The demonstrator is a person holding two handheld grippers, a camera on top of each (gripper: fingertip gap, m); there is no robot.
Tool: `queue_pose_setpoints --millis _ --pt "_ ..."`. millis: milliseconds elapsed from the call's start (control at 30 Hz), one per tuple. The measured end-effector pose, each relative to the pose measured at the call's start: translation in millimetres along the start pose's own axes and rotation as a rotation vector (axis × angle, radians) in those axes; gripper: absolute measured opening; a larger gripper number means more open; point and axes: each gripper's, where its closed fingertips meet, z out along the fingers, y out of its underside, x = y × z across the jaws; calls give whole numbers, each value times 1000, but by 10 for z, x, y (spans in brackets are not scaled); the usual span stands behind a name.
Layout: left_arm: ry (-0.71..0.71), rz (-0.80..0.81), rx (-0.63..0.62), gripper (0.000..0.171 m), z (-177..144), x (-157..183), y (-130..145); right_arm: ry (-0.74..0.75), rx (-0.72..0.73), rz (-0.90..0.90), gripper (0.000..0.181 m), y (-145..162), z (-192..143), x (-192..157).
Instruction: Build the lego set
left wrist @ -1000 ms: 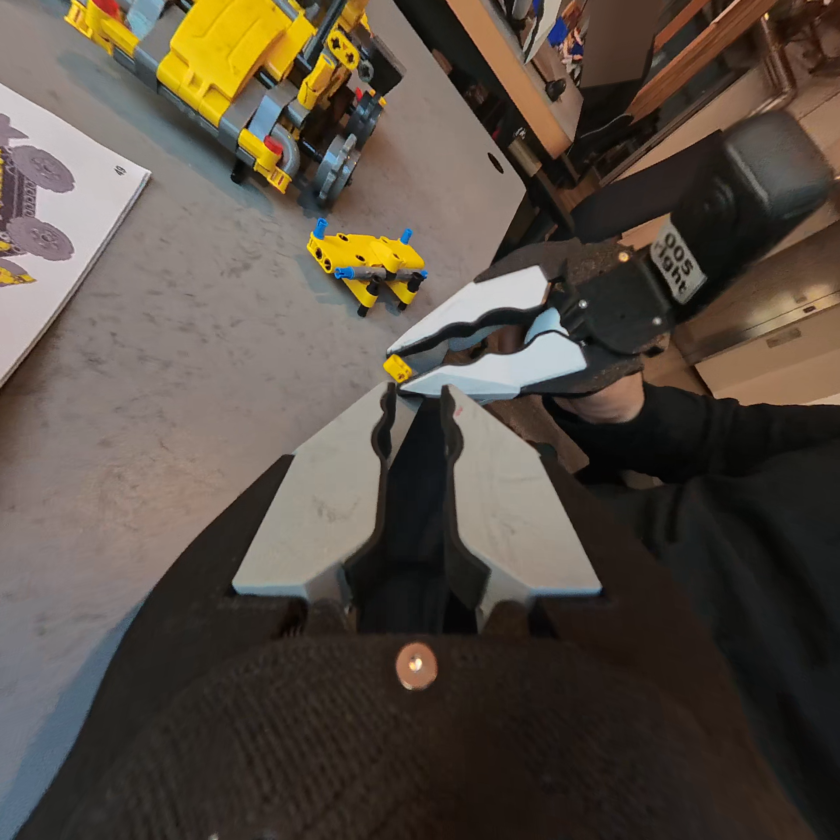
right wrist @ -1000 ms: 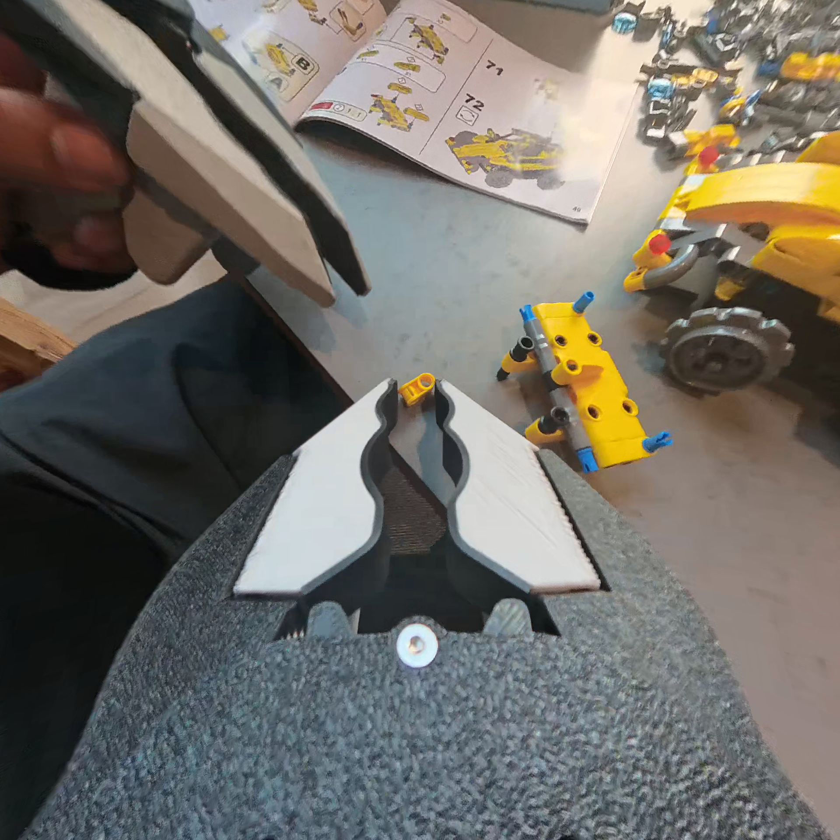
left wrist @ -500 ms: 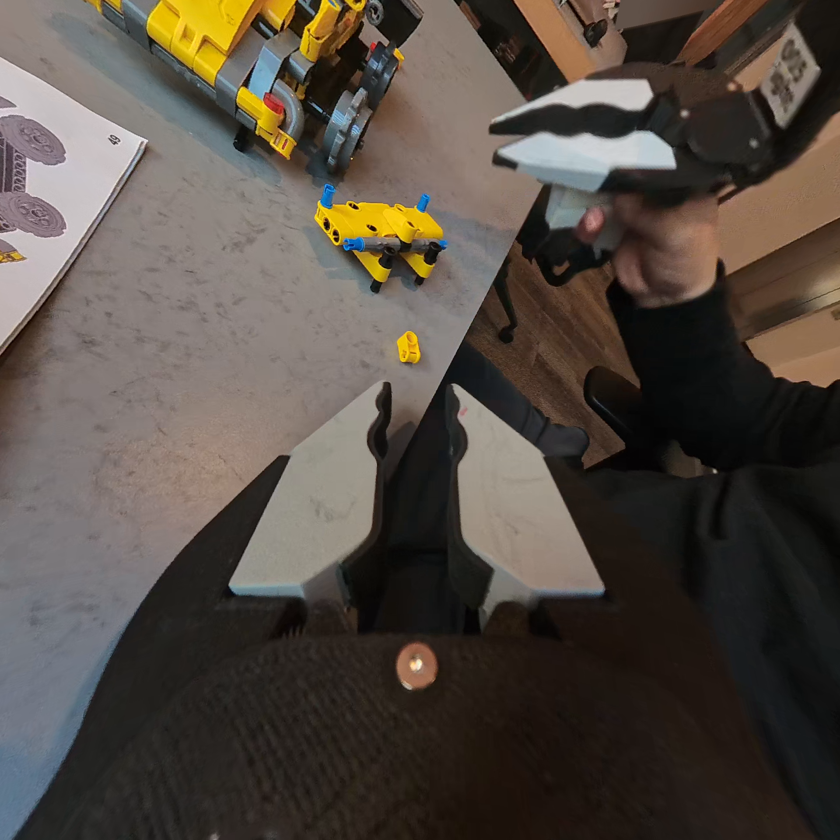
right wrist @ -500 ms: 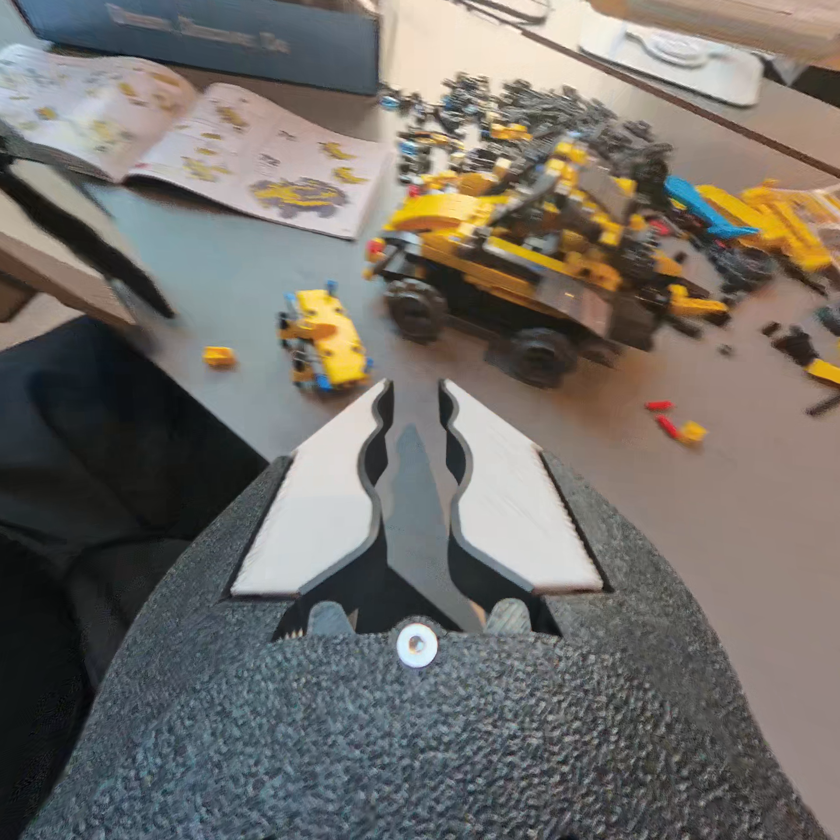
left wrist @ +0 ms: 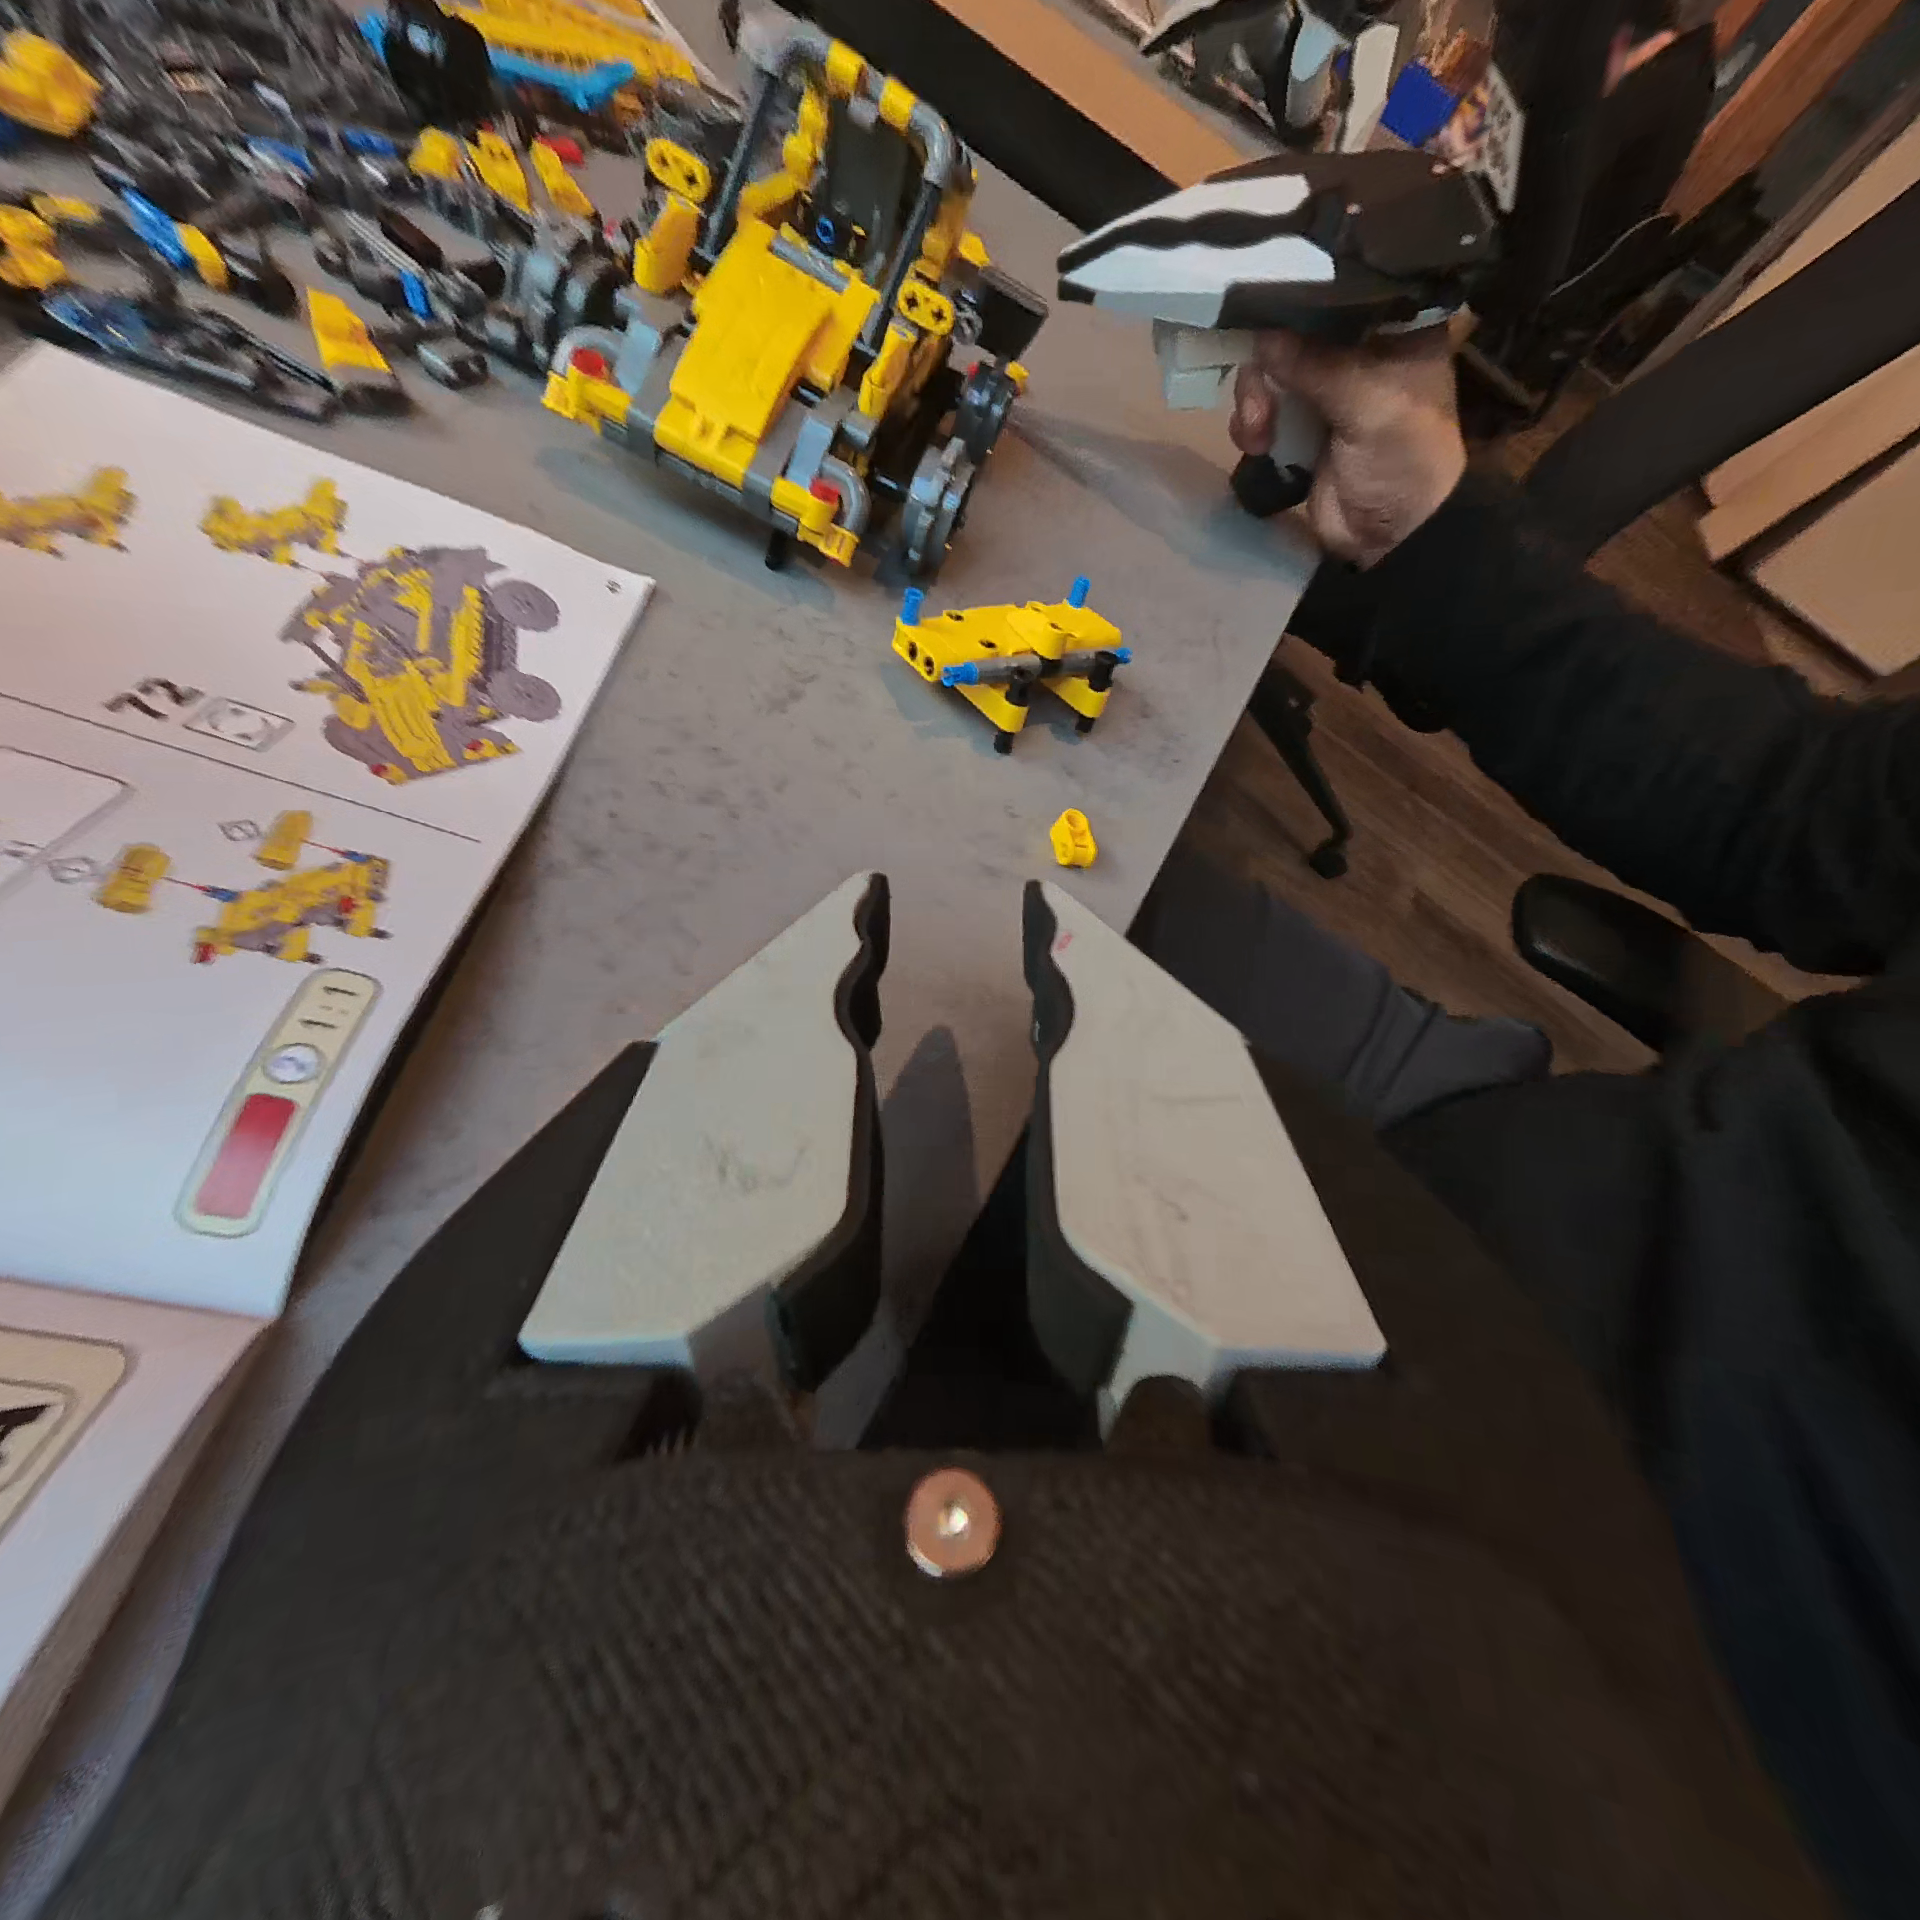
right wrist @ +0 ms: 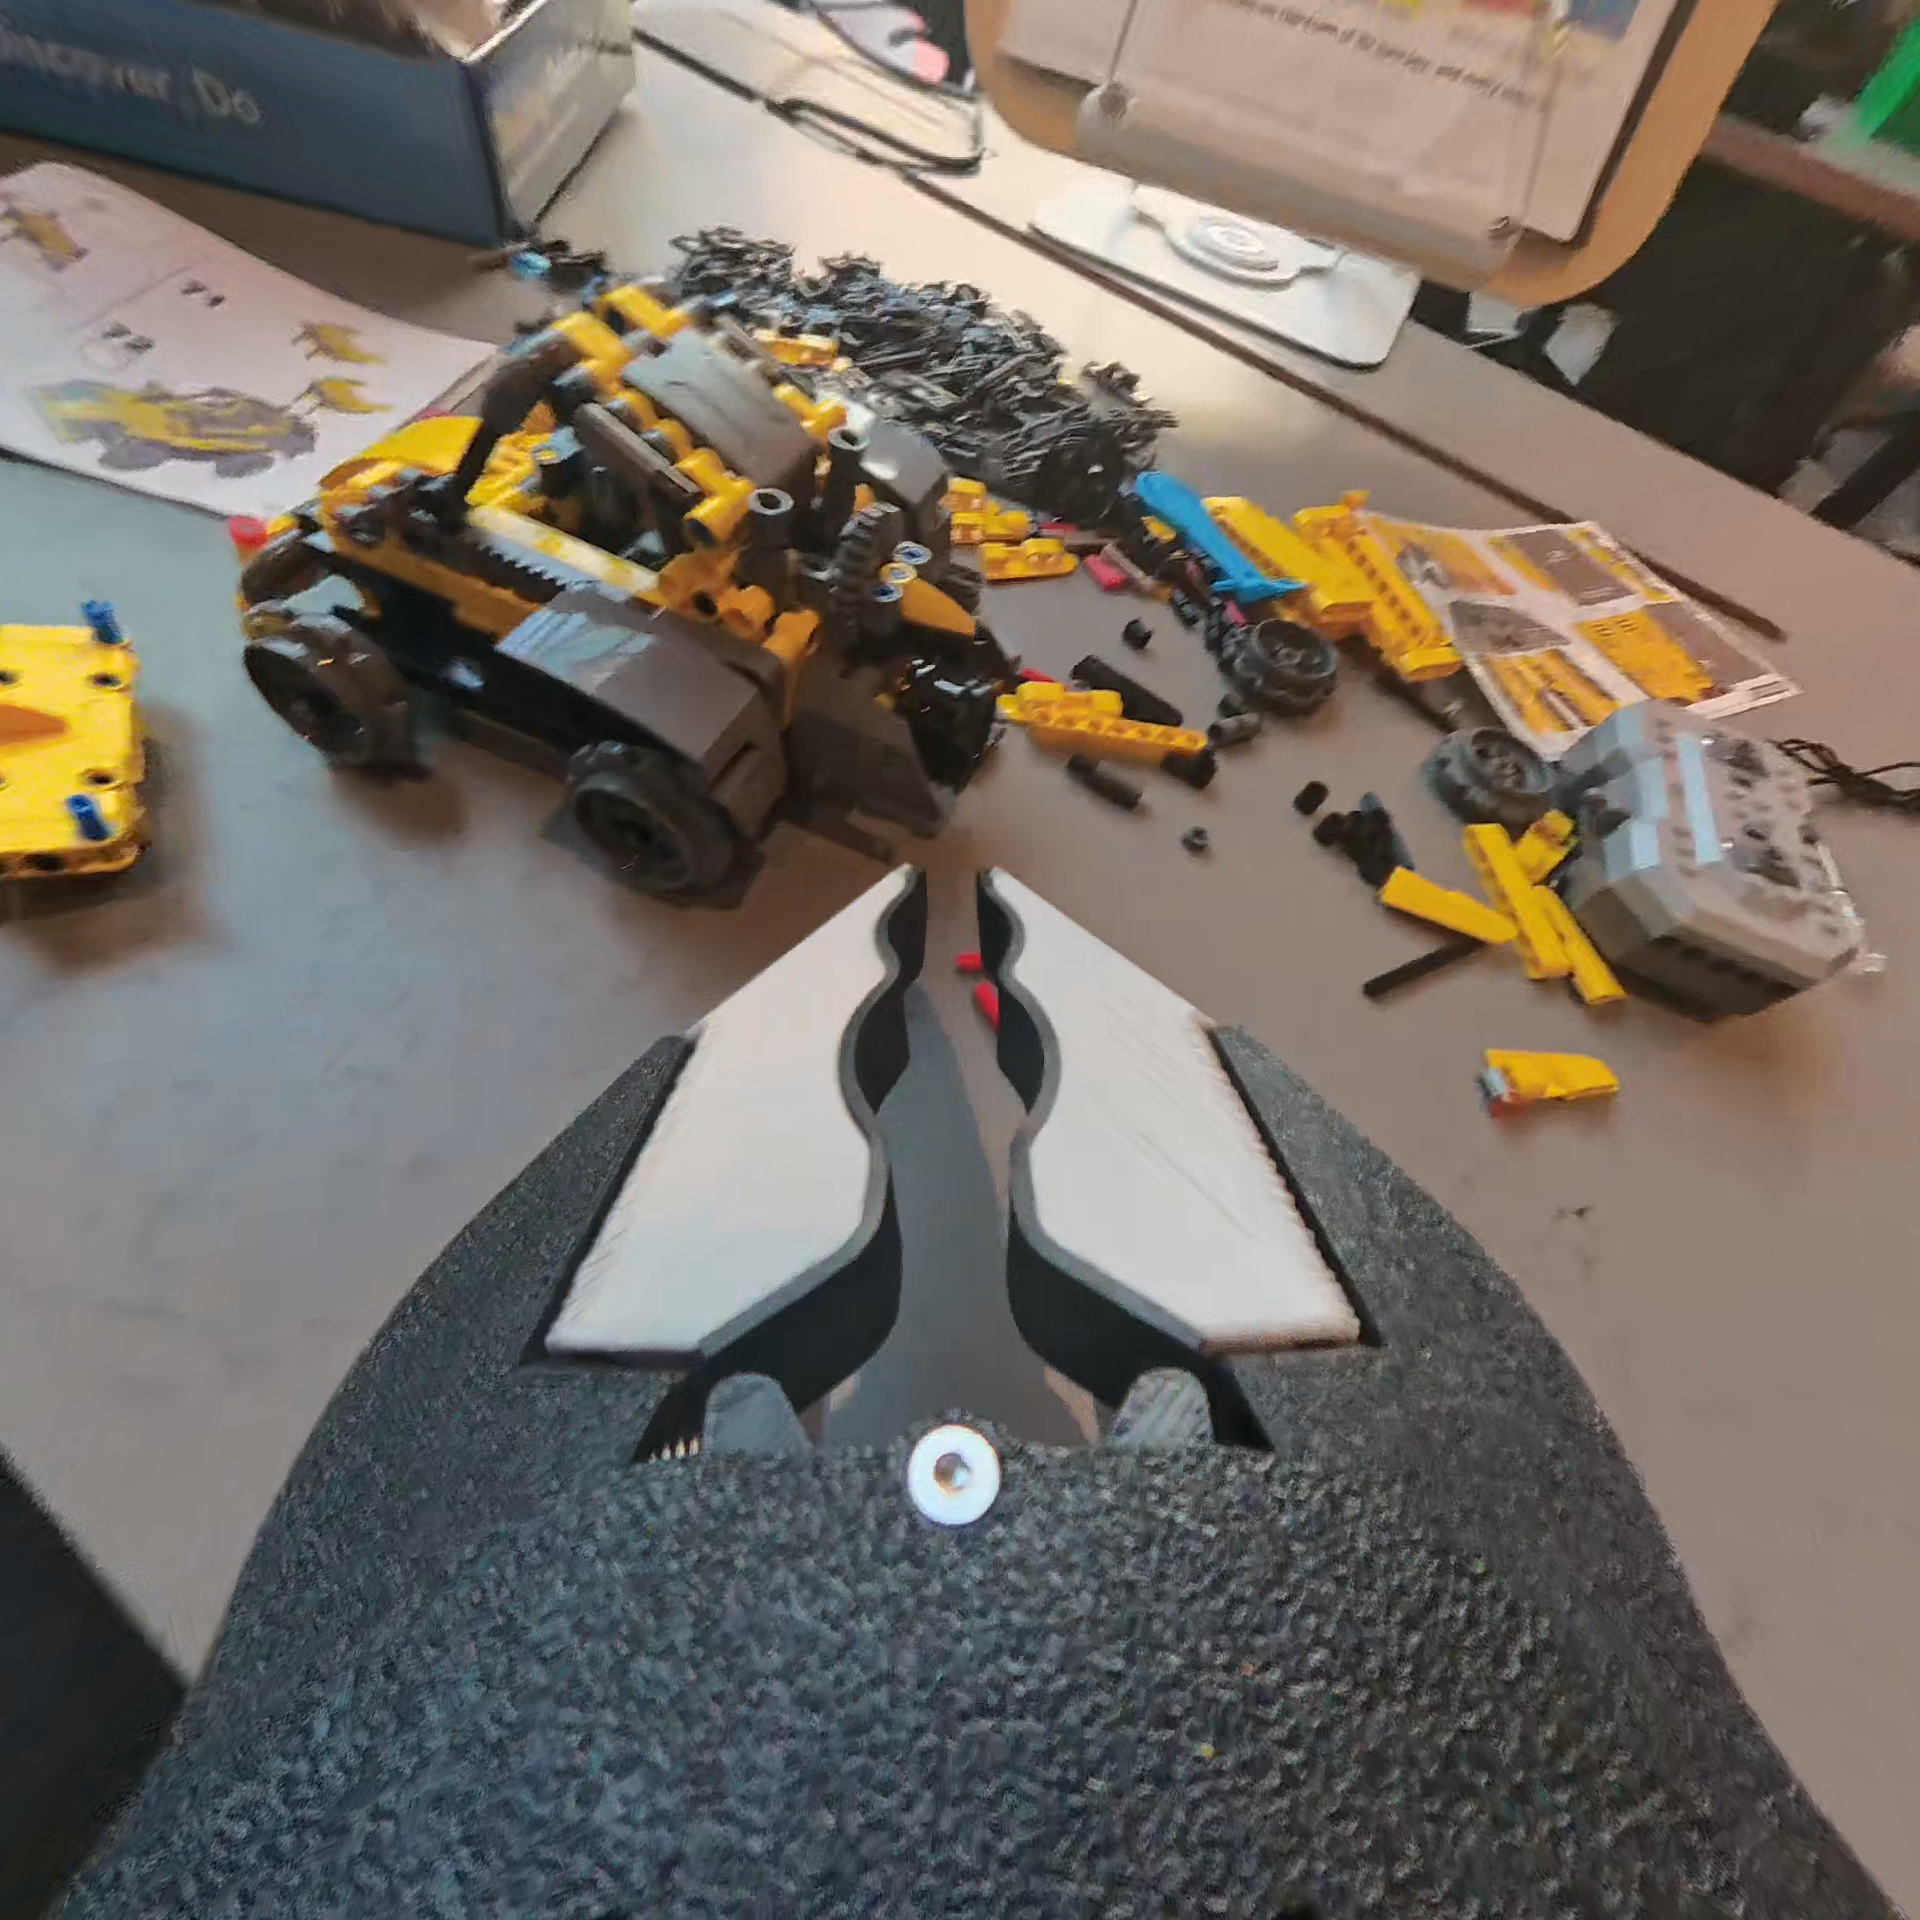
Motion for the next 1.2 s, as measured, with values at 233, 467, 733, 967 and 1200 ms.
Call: queue_pose_setpoints --millis 233,467,733,967,1200 --pt "85 117 53 0 12 80 -150 201 123 -35 7 -204 51 411" --pt "150 154 58 0 107 153 -223 234 45 -92 0 -154 219 435" --pt "111 165 2 0 171 115 -130 229 35 -134 0 -208 387 440" --pt "126 160 -12 0 178 128 -108 230 70 -106 0 -246 341 472" --pt "137 160 -16 0 163 152 -82 234 67 -133 0 -249 346 444"
